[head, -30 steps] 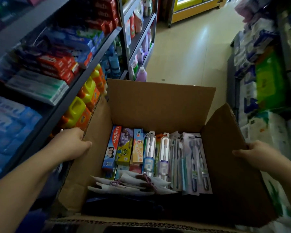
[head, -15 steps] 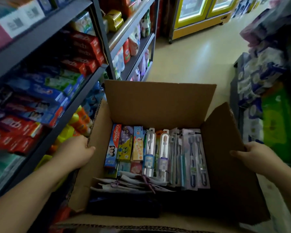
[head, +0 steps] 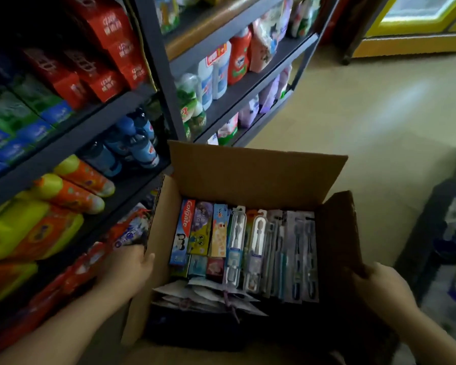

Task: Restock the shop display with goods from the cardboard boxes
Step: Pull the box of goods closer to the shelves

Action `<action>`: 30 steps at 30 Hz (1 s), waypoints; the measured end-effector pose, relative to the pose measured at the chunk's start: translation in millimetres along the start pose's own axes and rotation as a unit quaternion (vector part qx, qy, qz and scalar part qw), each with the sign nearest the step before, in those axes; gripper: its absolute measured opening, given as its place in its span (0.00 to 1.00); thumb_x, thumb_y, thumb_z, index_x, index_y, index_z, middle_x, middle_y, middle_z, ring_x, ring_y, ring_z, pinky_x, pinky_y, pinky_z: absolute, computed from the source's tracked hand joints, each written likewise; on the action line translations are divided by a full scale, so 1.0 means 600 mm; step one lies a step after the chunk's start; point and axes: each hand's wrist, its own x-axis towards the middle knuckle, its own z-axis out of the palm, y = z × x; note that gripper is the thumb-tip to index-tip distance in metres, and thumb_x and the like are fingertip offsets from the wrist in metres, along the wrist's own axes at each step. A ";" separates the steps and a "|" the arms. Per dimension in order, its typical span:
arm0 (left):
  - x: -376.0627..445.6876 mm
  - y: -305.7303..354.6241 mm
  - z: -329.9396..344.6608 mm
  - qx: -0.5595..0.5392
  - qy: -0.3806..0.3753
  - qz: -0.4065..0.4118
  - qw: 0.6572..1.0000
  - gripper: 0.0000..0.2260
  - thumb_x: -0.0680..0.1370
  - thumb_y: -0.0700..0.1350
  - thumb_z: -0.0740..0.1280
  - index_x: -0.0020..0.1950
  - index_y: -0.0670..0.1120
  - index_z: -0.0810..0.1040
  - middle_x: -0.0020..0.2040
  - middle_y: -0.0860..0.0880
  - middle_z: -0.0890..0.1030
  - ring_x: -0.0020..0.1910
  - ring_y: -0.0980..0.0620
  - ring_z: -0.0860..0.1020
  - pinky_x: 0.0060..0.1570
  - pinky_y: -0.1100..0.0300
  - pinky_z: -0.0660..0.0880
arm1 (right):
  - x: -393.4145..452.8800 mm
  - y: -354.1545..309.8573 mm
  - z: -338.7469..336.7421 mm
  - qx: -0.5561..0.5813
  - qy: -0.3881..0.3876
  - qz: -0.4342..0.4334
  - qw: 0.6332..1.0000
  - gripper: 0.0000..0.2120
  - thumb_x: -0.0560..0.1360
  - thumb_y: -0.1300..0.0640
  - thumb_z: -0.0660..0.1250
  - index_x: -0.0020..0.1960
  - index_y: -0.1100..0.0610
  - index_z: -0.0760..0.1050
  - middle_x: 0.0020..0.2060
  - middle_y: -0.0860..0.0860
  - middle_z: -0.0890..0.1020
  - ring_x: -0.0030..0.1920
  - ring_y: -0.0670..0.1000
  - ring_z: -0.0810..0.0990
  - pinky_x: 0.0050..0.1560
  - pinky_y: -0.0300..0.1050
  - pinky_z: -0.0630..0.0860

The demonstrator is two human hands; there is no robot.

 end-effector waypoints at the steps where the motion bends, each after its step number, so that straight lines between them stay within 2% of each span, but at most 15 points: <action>1: 0.022 0.001 0.028 -0.025 0.002 -0.012 1.000 0.18 0.81 0.50 0.60 0.32 0.47 0.65 0.30 0.50 0.69 0.31 0.51 0.70 0.32 0.57 0.63 | 0.038 -0.013 0.003 -0.016 0.007 -0.013 1.000 0.10 0.80 0.53 0.61 0.42 0.54 0.74 0.35 0.53 0.80 0.34 0.50 0.79 0.29 0.40 0.71; 4: 0.080 0.000 0.102 -0.042 -0.007 -0.037 0.998 0.19 0.80 0.51 0.60 0.31 0.47 0.66 0.30 0.49 0.73 0.33 0.48 0.75 0.33 0.56 0.70 | 0.137 -0.060 0.019 -0.050 0.020 -0.049 0.997 0.11 0.80 0.51 0.62 0.43 0.55 0.75 0.35 0.55 0.81 0.35 0.54 0.81 0.34 0.47 0.78; 5: 0.097 0.002 0.121 -0.035 -0.011 -0.045 0.998 0.19 0.80 0.51 0.59 0.31 0.47 0.66 0.30 0.49 0.73 0.32 0.49 0.74 0.32 0.57 0.69 | 0.168 -0.074 0.027 -0.060 0.022 -0.062 0.996 0.11 0.80 0.51 0.62 0.44 0.56 0.76 0.36 0.56 0.81 0.36 0.56 0.81 0.38 0.51 0.79; 7: 0.130 0.003 0.157 -0.018 -0.013 -0.056 0.998 0.19 0.81 0.52 0.58 0.31 0.48 0.65 0.30 0.50 0.71 0.31 0.51 0.72 0.30 0.58 0.64 | 0.226 -0.095 0.049 -0.072 0.026 -0.086 0.993 0.12 0.80 0.51 0.62 0.46 0.59 0.78 0.37 0.58 0.82 0.38 0.59 0.81 0.40 0.54 0.79; 11: 0.192 -0.001 0.211 -0.016 -0.003 -0.072 0.997 0.19 0.81 0.51 0.58 0.31 0.47 0.64 0.30 0.50 0.70 0.30 0.51 0.70 0.30 0.57 0.62 | 0.323 -0.115 0.103 -0.095 0.040 -0.112 0.988 0.14 0.80 0.51 0.61 0.45 0.61 0.79 0.35 0.58 0.82 0.36 0.60 0.81 0.36 0.51 0.78; 17: 0.273 -0.018 0.276 -0.020 0.014 -0.061 0.998 0.19 0.81 0.49 0.58 0.30 0.46 0.63 0.29 0.49 0.68 0.31 0.48 0.70 0.32 0.57 0.65 | 0.417 -0.122 0.184 -0.086 0.056 -0.107 0.989 0.15 0.80 0.50 0.61 0.39 0.57 0.76 0.34 0.56 0.81 0.36 0.59 0.80 0.36 0.49 0.77; 20: 0.299 -0.021 0.308 -0.004 0.022 -0.056 0.998 0.20 0.81 0.49 0.59 0.30 0.45 0.63 0.27 0.49 0.67 0.29 0.48 0.68 0.30 0.57 0.62 | 0.451 -0.120 0.221 -0.086 0.078 -0.114 0.987 0.16 0.80 0.49 0.60 0.35 0.53 0.72 0.33 0.55 0.79 0.37 0.59 0.80 0.35 0.47 0.75; 25: 0.321 -0.011 0.354 0.009 -0.005 -0.073 0.997 0.20 0.82 0.50 0.57 0.31 0.46 0.61 0.28 0.49 0.66 0.30 0.49 0.68 0.25 0.59 0.57 | 0.496 -0.120 0.259 -0.109 0.081 -0.110 0.985 0.16 0.80 0.48 0.60 0.41 0.57 0.77 0.34 0.56 0.80 0.37 0.59 0.80 0.37 0.50 0.77; 30: 0.298 0.000 0.379 -0.030 -0.007 -0.097 0.995 0.21 0.82 0.48 0.58 0.29 0.46 0.60 0.27 0.49 0.65 0.26 0.54 0.62 0.25 0.60 0.53 | 0.507 -0.089 0.298 -0.114 0.091 -0.107 0.983 0.20 0.81 0.47 0.58 0.39 0.59 0.76 0.31 0.55 0.79 0.33 0.57 0.79 0.35 0.50 0.78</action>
